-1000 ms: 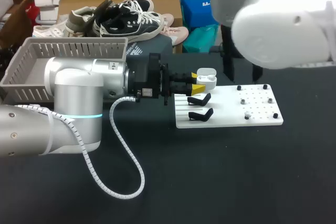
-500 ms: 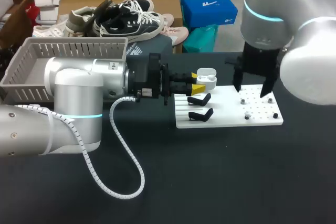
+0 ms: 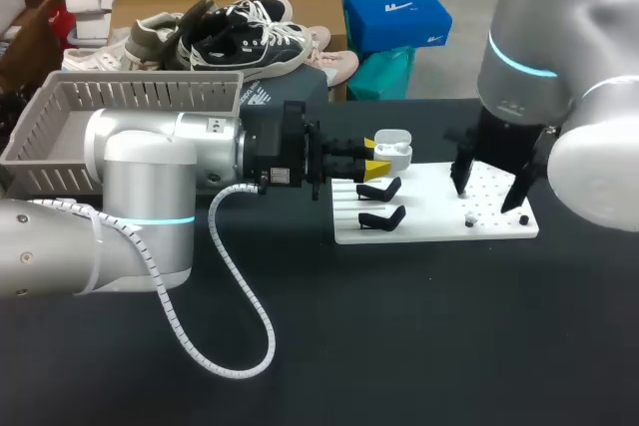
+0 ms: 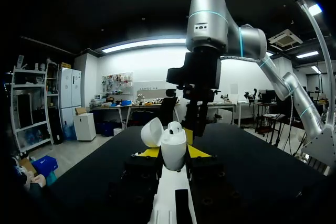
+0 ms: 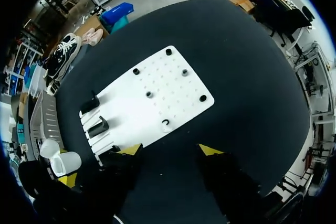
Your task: Pick up each earbud case from the left stands, insert the matching earbuds, close the lid, and place the case in the box.
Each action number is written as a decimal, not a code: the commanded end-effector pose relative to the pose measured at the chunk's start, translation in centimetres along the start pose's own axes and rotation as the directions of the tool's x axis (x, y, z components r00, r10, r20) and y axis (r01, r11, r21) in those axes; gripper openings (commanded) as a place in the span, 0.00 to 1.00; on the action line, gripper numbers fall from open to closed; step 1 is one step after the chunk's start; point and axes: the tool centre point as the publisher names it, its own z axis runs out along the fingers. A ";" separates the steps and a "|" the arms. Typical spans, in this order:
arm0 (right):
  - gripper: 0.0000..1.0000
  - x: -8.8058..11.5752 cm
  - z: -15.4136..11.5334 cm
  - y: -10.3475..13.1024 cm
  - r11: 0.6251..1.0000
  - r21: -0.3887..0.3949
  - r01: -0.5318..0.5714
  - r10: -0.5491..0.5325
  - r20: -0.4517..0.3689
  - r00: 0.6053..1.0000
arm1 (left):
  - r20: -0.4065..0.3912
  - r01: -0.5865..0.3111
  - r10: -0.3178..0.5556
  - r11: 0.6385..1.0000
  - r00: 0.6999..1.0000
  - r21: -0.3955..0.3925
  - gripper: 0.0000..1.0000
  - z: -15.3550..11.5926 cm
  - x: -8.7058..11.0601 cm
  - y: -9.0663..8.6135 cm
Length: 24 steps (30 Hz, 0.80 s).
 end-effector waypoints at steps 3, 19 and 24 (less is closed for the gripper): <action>0.55 -0.4 1.9 1.0 1.000 0.009 -0.019 0.019 -0.007 1.000 | 0.000 -0.001 0.001 1.000 1.000 -0.003 0.00 0.0 0.0 -0.1; 0.47 0.0 4.6 0.3 0.993 0.013 -0.116 0.116 -0.018 0.993 | 0.000 -0.001 0.001 1.000 1.000 -0.003 0.00 0.0 0.0 -0.1; 0.46 -0.1 4.9 0.6 0.991 -0.001 -0.135 0.135 -0.020 0.991 | 0.000 -0.001 0.001 1.000 1.000 -0.003 0.00 0.0 0.0 -0.1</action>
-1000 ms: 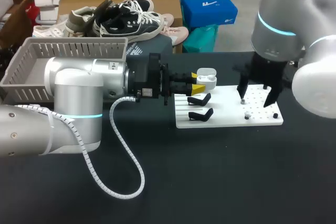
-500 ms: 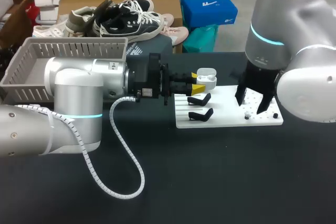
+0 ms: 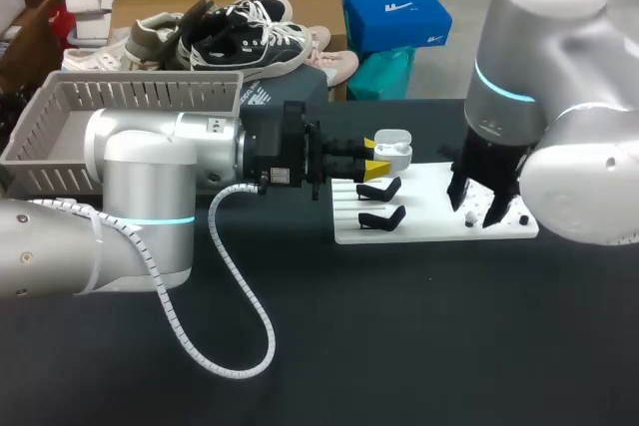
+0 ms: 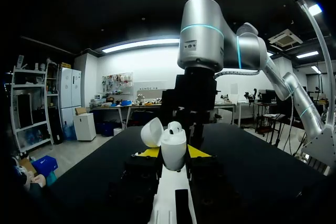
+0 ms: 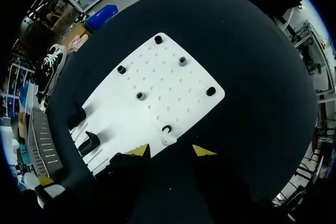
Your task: Pick up each earbud case from the left stands, insert the matching earbuds, close the lid, and place the case in the box.
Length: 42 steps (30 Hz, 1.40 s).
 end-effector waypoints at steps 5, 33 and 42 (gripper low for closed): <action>0.45 0.3 0.8 0.0 1.000 -0.014 -0.011 0.011 0.001 1.000 | 0.001 -0.001 0.001 1.000 1.000 -0.003 0.00 0.0 0.0 -0.1; 0.34 -0.2 2.0 0.3 0.999 -0.015 -0.035 0.035 -0.011 0.999 | 0.001 -0.001 0.001 1.000 1.000 -0.003 0.00 0.0 0.0 -0.1; 0.14 -0.4 2.3 0.2 0.999 -0.004 -0.035 0.035 -0.015 0.999 | 0.001 -0.001 0.001 1.000 1.000 -0.003 0.00 0.0 0.0 -0.1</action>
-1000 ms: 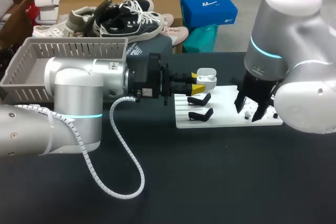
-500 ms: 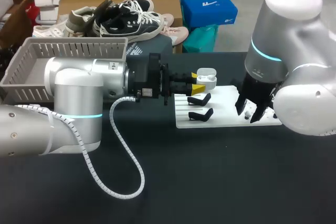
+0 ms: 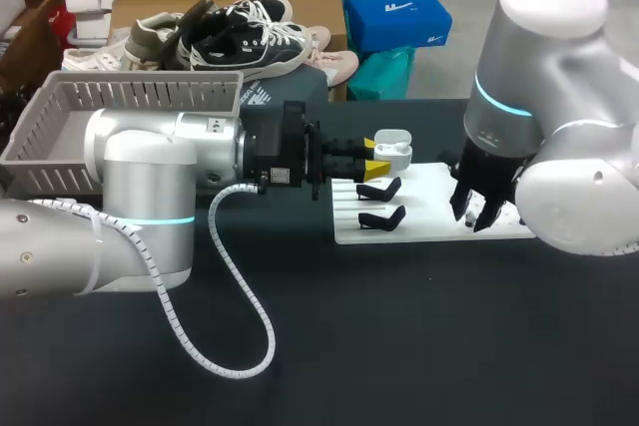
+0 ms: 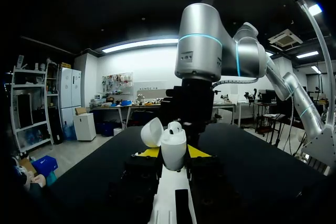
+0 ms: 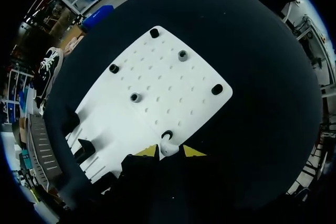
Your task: Pick up each earbud case from the left stands, insert the matching earbuds, close the lid, and place the case in the box.
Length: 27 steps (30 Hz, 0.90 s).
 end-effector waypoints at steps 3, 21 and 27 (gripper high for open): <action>0.00 -0.1 0.2 0.0 1.000 0.009 0.001 -0.001 -0.008 1.000 | 0.001 -0.001 0.001 1.000 1.000 -0.003 0.00 0.0 0.0 -0.1; 0.00 -0.1 -0.9 -0.4 1.000 -0.002 -0.002 0.002 -0.012 1.000 | 0.001 -0.001 0.001 1.000 1.000 -0.003 0.00 0.0 0.0 -0.1; 0.00 -0.3 -1.9 -0.9 1.000 -0.017 -0.011 0.011 -0.002 1.000 | 0.001 -0.001 0.001 1.000 1.000 -0.003 0.00 0.0 0.0 -0.1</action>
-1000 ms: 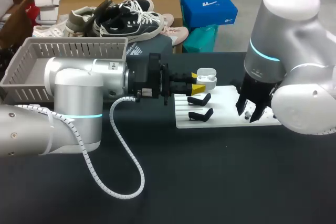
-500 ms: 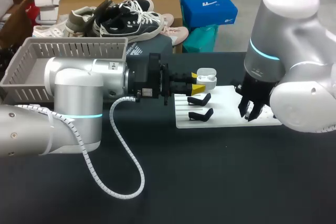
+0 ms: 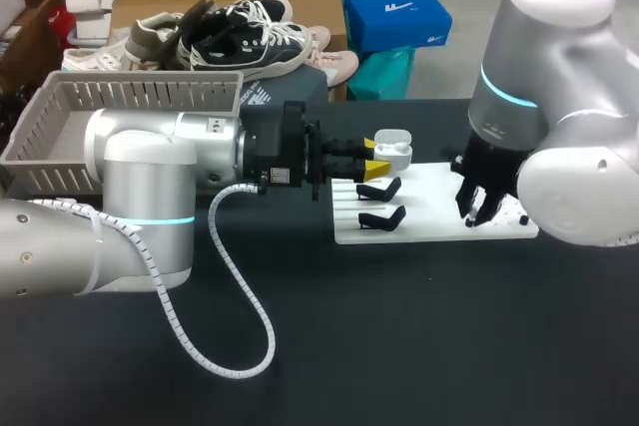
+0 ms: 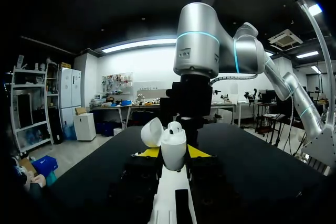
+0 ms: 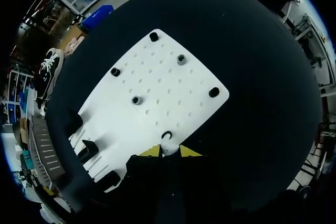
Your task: Pick up each earbud case from the left stands, insert the matching earbuds, close the lid, and place the case in the box.
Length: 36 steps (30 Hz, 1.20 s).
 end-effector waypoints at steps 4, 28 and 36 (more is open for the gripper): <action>0.00 0.0 -1.9 -1.1 0.999 -0.030 -0.016 0.016 0.013 1.000 | 0.001 -0.001 0.001 1.000 1.000 -0.003 0.00 0.0 0.0 -0.1; 0.00 1.9 -15.9 2.0 0.925 -0.025 0.380 -0.379 0.044 0.924 | 0.001 -0.001 0.001 1.000 1.000 -0.003 0.00 0.0 0.0 -0.1; 0.00 4.8 -18.1 4.8 0.831 -0.018 0.557 -0.556 0.026 0.831 | 0.001 -0.001 0.001 1.000 1.000 -0.003 0.00 0.0 0.0 -0.1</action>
